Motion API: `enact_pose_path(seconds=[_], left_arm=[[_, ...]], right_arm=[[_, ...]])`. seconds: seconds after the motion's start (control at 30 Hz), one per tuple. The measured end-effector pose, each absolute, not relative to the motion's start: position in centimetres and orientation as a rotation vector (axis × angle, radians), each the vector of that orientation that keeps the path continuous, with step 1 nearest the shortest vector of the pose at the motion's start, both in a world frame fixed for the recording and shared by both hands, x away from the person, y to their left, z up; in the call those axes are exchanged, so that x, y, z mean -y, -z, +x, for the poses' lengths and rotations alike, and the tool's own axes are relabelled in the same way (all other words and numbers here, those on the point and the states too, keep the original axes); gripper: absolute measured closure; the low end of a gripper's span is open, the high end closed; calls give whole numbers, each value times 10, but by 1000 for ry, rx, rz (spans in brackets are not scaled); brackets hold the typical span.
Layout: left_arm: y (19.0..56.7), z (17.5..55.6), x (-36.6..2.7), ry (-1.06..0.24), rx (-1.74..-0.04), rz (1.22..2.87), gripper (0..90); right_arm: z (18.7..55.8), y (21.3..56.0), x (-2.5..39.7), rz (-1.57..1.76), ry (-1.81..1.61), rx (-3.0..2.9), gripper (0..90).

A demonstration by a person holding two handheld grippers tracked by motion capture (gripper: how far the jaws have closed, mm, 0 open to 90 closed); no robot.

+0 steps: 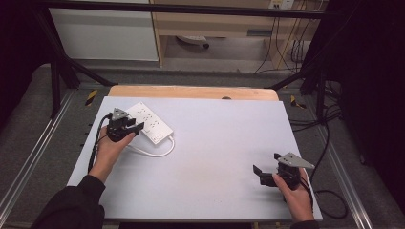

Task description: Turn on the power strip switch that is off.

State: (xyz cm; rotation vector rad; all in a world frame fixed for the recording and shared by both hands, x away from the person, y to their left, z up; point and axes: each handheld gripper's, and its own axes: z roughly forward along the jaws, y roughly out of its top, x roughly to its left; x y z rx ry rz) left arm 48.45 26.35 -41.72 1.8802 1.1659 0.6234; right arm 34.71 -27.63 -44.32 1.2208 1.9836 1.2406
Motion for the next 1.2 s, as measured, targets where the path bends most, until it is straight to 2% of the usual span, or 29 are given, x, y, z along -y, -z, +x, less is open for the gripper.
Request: enact_pose_path(seconds=[0.47, 0.5, 0.83, 1.2], left_arm=[[426, 488, -255, -569, -1149, 1922, 709], [427, 488, -253, -556, -1140, 1925, 754], [430, 489, -248, -542, -1122, 1928, 886], [431, 490, -248, -554, -1121, 1917, 900]], right_arm=[[347, 443, 277, 1225, -1241, -1982, 25], [347, 444, 277, 1224, -1241, -1982, 25], [347, 444, 278, 1226, -1239, -1985, 25], [347, 444, 278, 1224, -1239, -1987, 25]])
